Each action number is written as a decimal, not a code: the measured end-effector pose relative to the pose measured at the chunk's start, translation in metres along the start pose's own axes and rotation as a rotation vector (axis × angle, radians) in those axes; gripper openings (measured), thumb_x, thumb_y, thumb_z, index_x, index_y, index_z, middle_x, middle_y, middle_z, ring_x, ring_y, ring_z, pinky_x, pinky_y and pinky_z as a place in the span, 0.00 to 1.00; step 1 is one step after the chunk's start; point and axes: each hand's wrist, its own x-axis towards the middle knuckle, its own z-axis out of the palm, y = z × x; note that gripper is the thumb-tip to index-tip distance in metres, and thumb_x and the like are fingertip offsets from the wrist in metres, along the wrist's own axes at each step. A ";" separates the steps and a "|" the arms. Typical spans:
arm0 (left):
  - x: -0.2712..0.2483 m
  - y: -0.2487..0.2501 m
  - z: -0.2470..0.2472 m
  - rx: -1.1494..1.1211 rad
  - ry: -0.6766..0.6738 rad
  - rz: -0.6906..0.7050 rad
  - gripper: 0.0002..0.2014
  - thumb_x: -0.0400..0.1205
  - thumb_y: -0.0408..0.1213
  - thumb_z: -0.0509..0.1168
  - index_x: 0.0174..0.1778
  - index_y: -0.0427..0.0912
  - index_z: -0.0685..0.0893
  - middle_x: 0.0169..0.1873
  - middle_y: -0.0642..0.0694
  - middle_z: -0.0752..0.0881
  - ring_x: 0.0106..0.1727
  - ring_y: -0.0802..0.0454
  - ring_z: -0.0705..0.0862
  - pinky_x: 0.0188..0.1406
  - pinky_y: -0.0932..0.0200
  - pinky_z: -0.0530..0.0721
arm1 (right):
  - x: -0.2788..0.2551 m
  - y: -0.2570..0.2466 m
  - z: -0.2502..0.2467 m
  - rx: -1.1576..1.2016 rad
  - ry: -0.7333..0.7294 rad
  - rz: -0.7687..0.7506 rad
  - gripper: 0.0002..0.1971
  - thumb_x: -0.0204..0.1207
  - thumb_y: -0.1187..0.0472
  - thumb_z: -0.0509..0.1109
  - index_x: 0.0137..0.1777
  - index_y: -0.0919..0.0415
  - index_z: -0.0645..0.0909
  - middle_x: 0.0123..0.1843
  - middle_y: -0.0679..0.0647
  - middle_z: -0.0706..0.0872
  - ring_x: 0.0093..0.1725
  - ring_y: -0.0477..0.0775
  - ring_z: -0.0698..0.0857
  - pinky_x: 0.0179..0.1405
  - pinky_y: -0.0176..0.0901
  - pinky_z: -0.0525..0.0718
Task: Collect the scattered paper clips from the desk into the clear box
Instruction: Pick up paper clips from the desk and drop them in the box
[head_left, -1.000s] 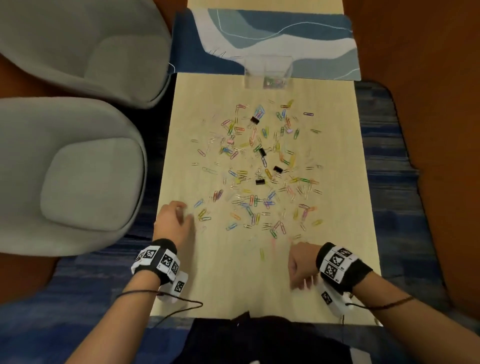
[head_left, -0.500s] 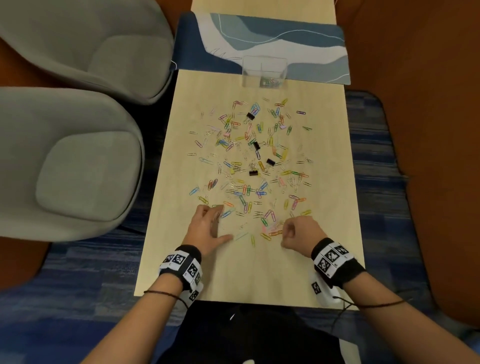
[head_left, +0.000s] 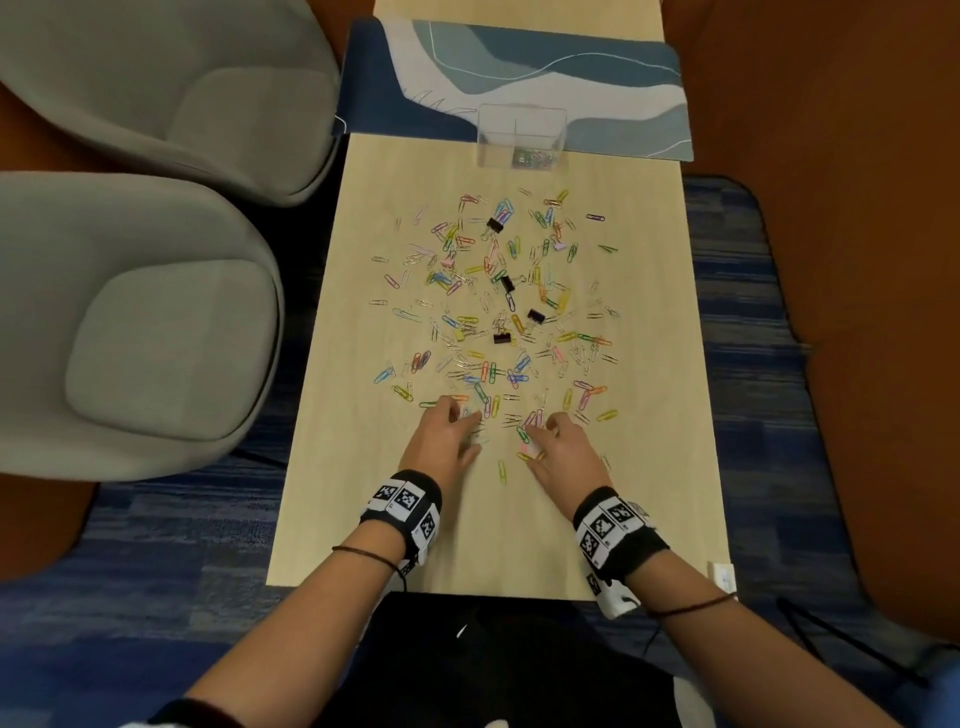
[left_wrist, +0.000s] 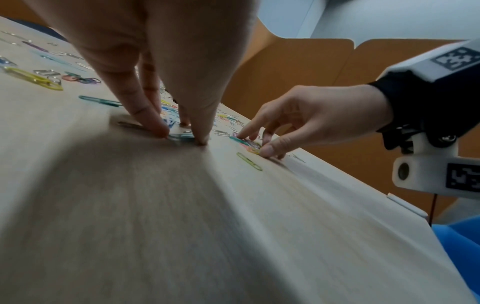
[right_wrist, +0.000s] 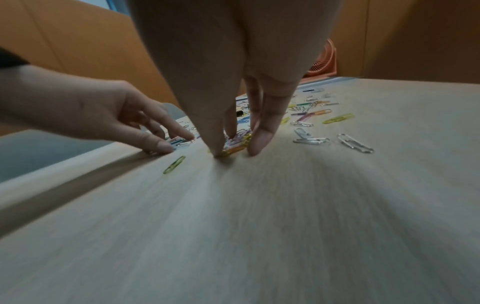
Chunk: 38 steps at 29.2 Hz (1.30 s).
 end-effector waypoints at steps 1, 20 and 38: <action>0.002 0.000 -0.001 0.024 0.008 0.025 0.19 0.76 0.37 0.74 0.64 0.41 0.85 0.57 0.42 0.77 0.58 0.45 0.77 0.60 0.60 0.77 | 0.001 -0.002 0.001 -0.019 0.015 -0.013 0.18 0.74 0.61 0.73 0.65 0.59 0.82 0.57 0.60 0.78 0.51 0.60 0.81 0.47 0.49 0.86; 0.030 0.017 -0.031 0.154 -0.114 0.050 0.05 0.76 0.32 0.65 0.43 0.40 0.87 0.39 0.42 0.87 0.42 0.42 0.84 0.44 0.55 0.81 | 0.034 -0.028 -0.026 -0.095 -0.126 0.074 0.13 0.73 0.74 0.62 0.48 0.63 0.86 0.44 0.60 0.88 0.46 0.60 0.87 0.47 0.48 0.87; 0.064 0.013 -0.087 -0.530 -0.020 0.019 0.07 0.65 0.26 0.77 0.34 0.42 0.91 0.30 0.47 0.90 0.29 0.62 0.84 0.35 0.66 0.86 | 0.049 0.001 -0.076 1.417 -0.126 0.528 0.14 0.75 0.77 0.68 0.60 0.72 0.83 0.50 0.67 0.87 0.46 0.59 0.89 0.44 0.40 0.90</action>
